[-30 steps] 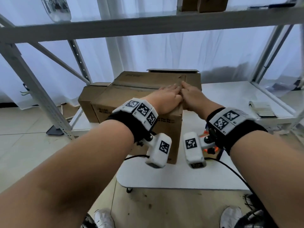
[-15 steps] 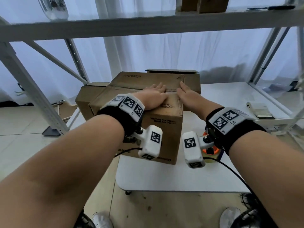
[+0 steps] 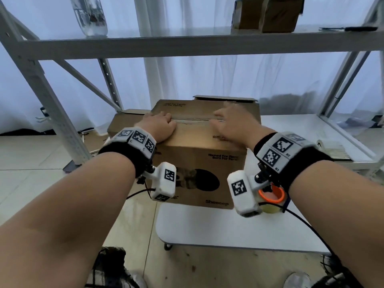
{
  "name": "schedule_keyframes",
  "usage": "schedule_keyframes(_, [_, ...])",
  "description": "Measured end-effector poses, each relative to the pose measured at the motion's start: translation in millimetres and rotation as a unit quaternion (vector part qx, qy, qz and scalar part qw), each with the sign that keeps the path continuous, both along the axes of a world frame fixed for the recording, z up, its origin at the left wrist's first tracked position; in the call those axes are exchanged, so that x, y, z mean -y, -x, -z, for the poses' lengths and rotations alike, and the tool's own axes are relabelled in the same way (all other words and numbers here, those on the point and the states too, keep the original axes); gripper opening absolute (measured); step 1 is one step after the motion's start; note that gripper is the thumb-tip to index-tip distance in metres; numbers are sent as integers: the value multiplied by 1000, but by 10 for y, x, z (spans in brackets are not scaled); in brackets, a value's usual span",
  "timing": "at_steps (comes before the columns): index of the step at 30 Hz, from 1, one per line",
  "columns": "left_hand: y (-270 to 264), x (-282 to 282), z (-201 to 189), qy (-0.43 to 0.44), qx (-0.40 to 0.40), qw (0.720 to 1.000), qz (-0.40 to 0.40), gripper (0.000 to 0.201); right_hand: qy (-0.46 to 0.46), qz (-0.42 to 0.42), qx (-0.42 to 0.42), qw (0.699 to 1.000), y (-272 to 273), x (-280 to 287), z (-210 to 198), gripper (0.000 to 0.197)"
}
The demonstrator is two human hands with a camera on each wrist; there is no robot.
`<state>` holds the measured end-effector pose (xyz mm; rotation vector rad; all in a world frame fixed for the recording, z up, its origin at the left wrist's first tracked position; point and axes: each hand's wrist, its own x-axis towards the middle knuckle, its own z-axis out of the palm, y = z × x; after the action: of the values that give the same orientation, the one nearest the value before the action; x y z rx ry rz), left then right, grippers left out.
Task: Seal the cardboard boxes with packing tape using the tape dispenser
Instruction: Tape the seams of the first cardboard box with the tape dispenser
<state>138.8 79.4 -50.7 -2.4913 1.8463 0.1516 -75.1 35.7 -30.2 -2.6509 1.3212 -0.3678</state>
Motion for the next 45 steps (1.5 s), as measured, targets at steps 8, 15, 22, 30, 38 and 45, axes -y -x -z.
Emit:
schedule_keyframes(8, [-16,-224,-110,70,0,998,2,44,-29,-67,-201,977,13,-85,-55,76])
schedule_keyframes(15, [295,-517,2,86,2,989,124,48,1,38,-131,991,223,-76,-69,46])
schedule_keyframes(22, [601,-568,33,147,-147,959,194,39,-179,63,-72,979,250,-251,16,103])
schedule_keyframes(30, [403,-302,22,65,-60,968,234,45,-167,17,-11,986,374,-124,133,70])
schedule_keyframes(38, [333,-315,168,102,35,957,270,76,-158,-4,127,979,433,36,277,38])
schedule_keyframes(45, [424,-348,213,126,72,954,262,92,-68,-15,-113,991,125,-190,26,75])
